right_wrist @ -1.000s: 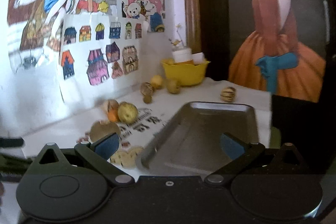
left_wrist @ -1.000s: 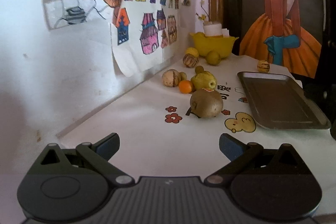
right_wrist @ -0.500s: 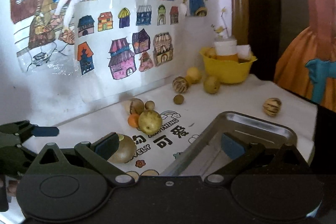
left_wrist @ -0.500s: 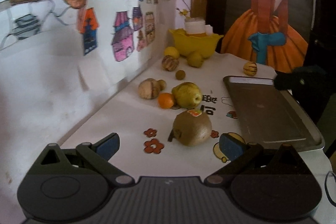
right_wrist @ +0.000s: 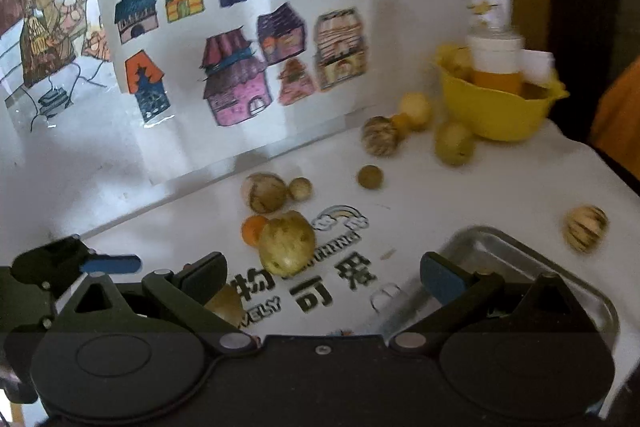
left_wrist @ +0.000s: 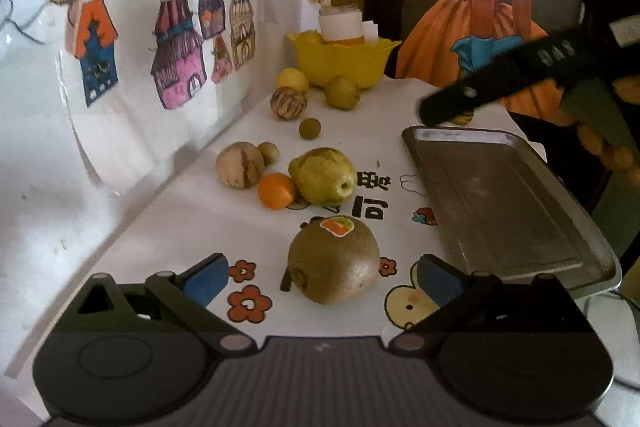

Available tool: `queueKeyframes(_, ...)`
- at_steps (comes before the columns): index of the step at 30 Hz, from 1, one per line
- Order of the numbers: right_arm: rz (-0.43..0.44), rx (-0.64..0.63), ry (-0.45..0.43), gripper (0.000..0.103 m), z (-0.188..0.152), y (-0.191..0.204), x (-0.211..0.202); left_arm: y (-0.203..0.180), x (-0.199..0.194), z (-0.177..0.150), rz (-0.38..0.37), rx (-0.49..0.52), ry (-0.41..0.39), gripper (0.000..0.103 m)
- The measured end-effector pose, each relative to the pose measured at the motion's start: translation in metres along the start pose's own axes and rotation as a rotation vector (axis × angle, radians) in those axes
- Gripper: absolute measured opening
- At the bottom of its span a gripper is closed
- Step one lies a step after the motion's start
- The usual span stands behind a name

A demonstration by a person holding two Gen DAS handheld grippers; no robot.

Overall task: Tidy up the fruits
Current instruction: 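Reach the right gripper to the green pear and grasp it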

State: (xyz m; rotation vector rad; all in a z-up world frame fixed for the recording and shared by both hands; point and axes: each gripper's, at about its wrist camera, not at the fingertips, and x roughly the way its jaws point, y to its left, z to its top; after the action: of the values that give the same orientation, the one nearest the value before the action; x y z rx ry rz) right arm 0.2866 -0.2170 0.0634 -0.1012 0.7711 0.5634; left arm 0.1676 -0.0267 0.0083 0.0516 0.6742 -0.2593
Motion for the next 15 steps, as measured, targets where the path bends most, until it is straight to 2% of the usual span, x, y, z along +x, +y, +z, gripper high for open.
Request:
queueKeyframes(2, 0.03, -0.015, 0.023, 0.101, 0.011, 0.003, 0.013, 0.001, 0.005, 0.001, -0.006, -0.014, 0.004, 0.095)
queueKeyframes(6, 0.078, -0.022, 0.083, 0.092, 0.025, 0.01, 0.04, 0.004, 0.015, 0.001, -0.025, -0.037, 0.02, 0.087)
queueKeyframes(7, 0.091, -0.024, 0.094, 0.09, 0.027, 0.012, 0.047, 0.005, 0.016, 0.001, -0.03, -0.039, 0.021, 0.083)
queueKeyframes(15, 0.128, 0.012, 0.205, 0.081, 0.023, 0.016, 0.094, 0.01, 0.029, 0.0, -0.078, -0.072, 0.045, 0.071)
